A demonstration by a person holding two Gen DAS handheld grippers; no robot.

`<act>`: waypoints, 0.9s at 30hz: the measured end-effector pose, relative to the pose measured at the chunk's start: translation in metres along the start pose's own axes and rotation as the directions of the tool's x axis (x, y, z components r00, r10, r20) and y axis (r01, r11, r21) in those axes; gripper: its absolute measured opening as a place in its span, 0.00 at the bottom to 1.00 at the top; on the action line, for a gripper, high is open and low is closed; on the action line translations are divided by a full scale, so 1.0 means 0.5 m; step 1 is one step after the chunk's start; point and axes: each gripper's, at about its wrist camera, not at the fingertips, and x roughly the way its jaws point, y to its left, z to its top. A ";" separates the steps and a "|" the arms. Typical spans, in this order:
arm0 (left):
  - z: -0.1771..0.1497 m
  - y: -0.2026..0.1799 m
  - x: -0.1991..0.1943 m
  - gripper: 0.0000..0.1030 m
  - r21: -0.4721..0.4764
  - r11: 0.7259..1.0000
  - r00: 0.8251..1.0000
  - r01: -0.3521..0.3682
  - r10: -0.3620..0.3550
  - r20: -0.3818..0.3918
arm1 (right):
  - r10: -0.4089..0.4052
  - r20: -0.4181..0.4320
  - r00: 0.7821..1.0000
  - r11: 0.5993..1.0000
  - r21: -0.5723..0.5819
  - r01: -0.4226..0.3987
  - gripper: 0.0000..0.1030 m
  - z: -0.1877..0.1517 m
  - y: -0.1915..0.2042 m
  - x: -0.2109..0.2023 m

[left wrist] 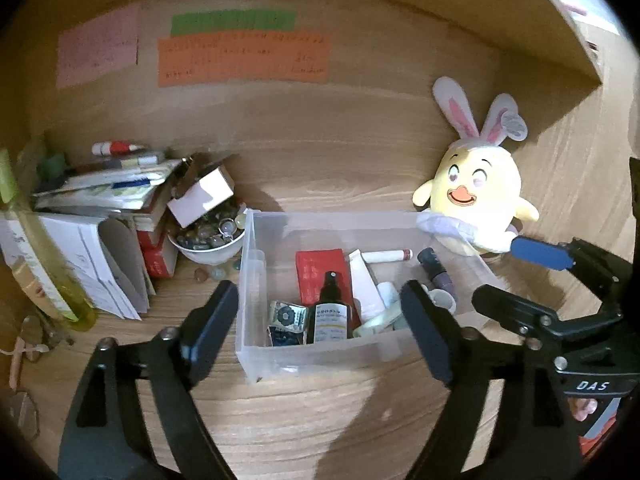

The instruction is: Organize objects

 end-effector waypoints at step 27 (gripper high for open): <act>-0.093 -0.053 -0.049 0.94 0.053 0.998 1.000 -0.022 0.023 -0.017 | -0.007 0.012 1.000 0.998 0.065 0.006 0.81 -0.092 -0.010 -0.084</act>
